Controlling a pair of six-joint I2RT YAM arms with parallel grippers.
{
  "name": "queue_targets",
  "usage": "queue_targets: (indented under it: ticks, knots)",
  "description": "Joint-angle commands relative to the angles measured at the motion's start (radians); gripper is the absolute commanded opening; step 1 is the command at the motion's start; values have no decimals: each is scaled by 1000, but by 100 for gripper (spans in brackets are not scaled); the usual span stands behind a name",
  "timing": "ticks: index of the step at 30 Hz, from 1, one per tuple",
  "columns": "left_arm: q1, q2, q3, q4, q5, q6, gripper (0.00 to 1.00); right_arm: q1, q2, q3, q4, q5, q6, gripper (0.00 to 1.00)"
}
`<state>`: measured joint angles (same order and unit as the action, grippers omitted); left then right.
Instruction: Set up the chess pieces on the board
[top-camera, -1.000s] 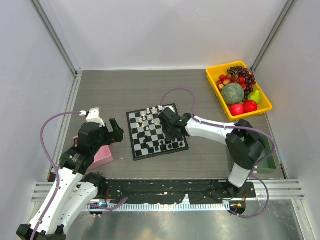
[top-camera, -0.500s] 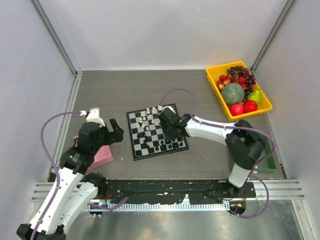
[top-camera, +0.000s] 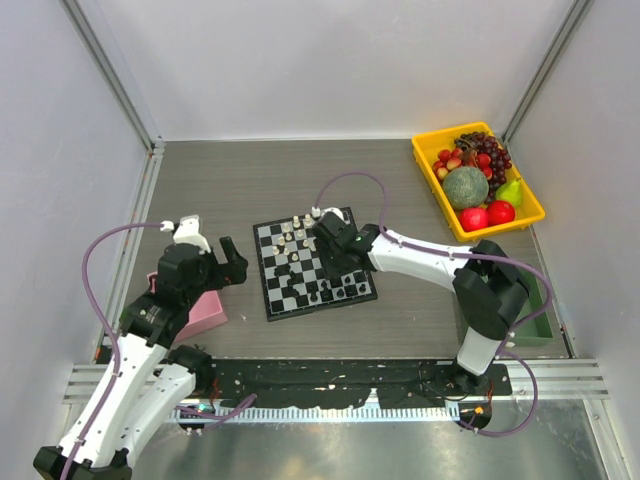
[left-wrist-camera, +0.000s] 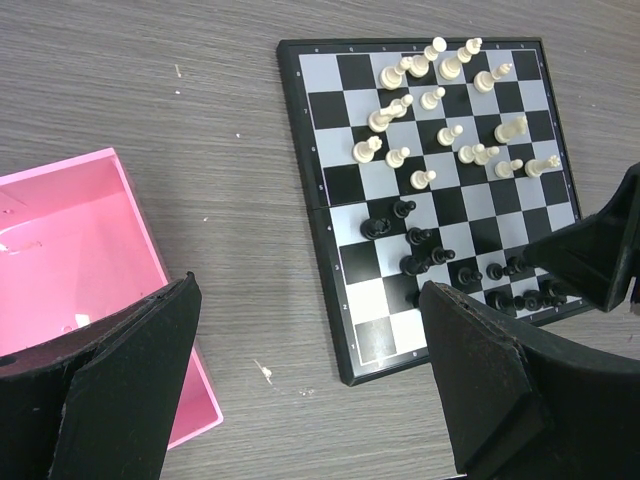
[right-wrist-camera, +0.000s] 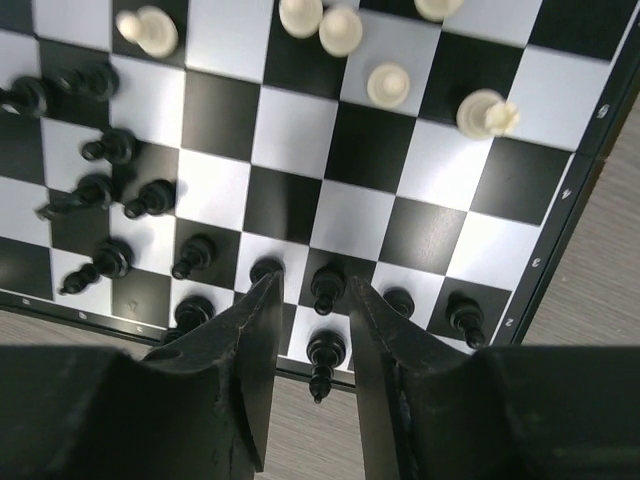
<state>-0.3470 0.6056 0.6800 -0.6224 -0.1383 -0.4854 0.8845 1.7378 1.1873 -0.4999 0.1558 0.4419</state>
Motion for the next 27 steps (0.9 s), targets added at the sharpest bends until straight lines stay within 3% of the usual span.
queue_targets:
  ticks: [1,15,27]
  knots:
    - [-1,-15,9,21,-9,13,100,7,-64,93,-22,63,-20,40]
    - [-1,-81,-3,-5,-95,4,100,119,-31,181,-14,-10,-5,43]
    - [-1,-185,-20,-13,-178,-21,100,203,95,267,-32,-18,11,44]
